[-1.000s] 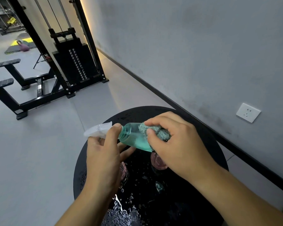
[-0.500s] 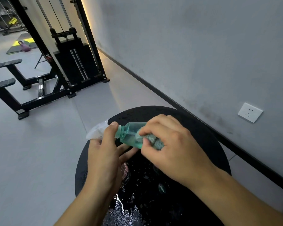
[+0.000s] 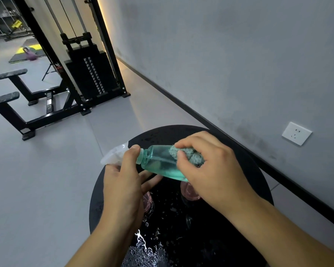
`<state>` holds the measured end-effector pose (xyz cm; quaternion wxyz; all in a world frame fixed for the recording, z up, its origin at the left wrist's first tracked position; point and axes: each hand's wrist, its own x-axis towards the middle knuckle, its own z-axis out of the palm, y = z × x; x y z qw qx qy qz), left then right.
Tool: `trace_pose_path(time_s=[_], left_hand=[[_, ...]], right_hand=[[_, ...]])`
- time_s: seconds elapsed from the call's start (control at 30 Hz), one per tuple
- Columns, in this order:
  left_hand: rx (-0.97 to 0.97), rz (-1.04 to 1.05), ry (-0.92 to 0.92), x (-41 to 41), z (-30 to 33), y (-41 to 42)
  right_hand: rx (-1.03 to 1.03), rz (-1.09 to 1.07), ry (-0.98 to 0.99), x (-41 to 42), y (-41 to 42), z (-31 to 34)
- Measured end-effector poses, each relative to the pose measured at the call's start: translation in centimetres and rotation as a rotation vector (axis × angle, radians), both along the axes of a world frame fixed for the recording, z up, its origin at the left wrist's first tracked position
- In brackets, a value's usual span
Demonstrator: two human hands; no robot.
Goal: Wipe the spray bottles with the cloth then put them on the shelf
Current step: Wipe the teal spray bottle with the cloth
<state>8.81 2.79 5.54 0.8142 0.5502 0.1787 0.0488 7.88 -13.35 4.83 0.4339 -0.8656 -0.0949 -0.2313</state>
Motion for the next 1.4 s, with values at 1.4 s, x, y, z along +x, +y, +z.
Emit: trace_pose_path(time_s=[1.4], left_hand=[[0.001, -0.012, -0.046, 0.9, -0.5, 1.4]], right_hand=[[0.108, -0.08, 0.111, 0.1, -0.7, 0.0]])
